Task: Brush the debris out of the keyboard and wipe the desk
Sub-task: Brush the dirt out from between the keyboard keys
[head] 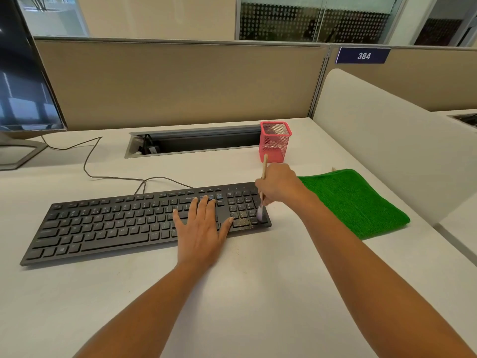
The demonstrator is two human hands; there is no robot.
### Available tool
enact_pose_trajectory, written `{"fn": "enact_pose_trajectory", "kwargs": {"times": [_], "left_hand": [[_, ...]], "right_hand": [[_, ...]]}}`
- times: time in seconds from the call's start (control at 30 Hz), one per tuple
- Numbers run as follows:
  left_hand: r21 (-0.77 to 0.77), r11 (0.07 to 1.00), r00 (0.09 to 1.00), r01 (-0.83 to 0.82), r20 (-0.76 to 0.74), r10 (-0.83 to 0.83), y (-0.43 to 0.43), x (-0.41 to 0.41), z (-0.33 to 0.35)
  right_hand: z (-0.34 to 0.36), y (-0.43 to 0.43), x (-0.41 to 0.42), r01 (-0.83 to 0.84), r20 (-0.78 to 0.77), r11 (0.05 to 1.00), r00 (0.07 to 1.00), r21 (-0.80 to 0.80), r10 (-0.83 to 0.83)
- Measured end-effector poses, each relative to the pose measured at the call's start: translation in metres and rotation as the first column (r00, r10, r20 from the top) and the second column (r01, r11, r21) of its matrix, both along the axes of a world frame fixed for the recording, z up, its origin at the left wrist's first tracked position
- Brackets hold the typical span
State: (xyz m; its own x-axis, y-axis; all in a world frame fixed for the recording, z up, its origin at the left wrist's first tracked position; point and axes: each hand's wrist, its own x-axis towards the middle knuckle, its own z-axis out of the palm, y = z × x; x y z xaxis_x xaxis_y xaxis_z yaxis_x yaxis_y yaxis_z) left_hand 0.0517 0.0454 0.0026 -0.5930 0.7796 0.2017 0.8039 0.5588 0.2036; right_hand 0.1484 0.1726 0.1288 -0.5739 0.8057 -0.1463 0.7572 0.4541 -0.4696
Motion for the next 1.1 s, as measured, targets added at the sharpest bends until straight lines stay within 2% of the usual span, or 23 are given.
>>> {"fn": "enact_pose_trajectory", "kwargs": {"times": [0.1, 0.2, 0.37, 0.43, 0.5, 0.6, 0.7, 0.77, 0.87, 0.97, 1.1], "left_hand": [[0.004, 1.0, 1.0, 0.002, 0.006, -0.002, 0.001, 0.0, 0.0], [0.002, 1.0, 1.0, 0.002, 0.002, -0.002, 0.001, 0.0, 0.0], [0.015, 1.0, 1.0, 0.007, 0.006, -0.007, 0.0, 0.0, 0.0], [0.011, 1.0, 1.0, 0.009, 0.008, -0.009, 0.0, 0.0, 0.0], [0.013, 1.0, 1.0, 0.016, 0.013, -0.016, 0.0, -0.001, 0.0], [0.018, 1.0, 1.0, 0.021, 0.01, -0.021, 0.0, -0.001, -0.001], [0.002, 1.0, 1.0, 0.017, 0.002, -0.017, 0.0, -0.002, -0.002], [-0.002, 1.0, 1.0, 0.015, -0.006, -0.015, 0.0, -0.001, -0.002], [-0.006, 1.0, 1.0, 0.013, -0.022, -0.013, 0.0, -0.001, -0.002], [0.0, 1.0, 1.0, 0.013, -0.022, -0.013, 0.0, -0.001, -0.002], [-0.005, 1.0, 0.999, 0.011, -0.03, -0.011, 0.0, -0.001, -0.001]], "right_hand": [[-0.004, 0.0, -0.005, 0.068, -0.149, 0.996, 0.987, 0.065, -0.057], [-0.008, -0.003, -0.007, 0.061, -0.137, 0.996, 0.989, 0.064, -0.051], [-0.002, -0.008, -0.005, -0.094, 0.174, 0.995, 0.981, 0.024, 0.088], [0.0, -0.007, -0.004, -0.105, 0.208, 0.994, 0.972, -0.038, 0.111], [0.002, -0.004, -0.007, -0.079, 0.129, 0.995, 0.988, -0.066, 0.087], [0.0, 0.003, -0.015, 0.0, -0.06, 1.0, 0.998, 0.023, 0.001], [-0.004, 0.003, -0.023, 0.025, -0.27, 0.999, 0.963, 0.032, -0.016], [-0.007, -0.001, -0.026, 0.024, -0.313, 1.0, 0.95, 0.017, -0.017], [-0.015, -0.003, -0.029, 0.016, -0.272, 1.0, 0.962, 0.0, -0.015], [-0.014, -0.004, -0.028, 0.038, -0.191, 0.994, 0.98, -0.1, -0.057], [0.007, -0.017, -0.016, 0.0, 0.007, 0.966, 1.0, -0.259, 0.002]]}}
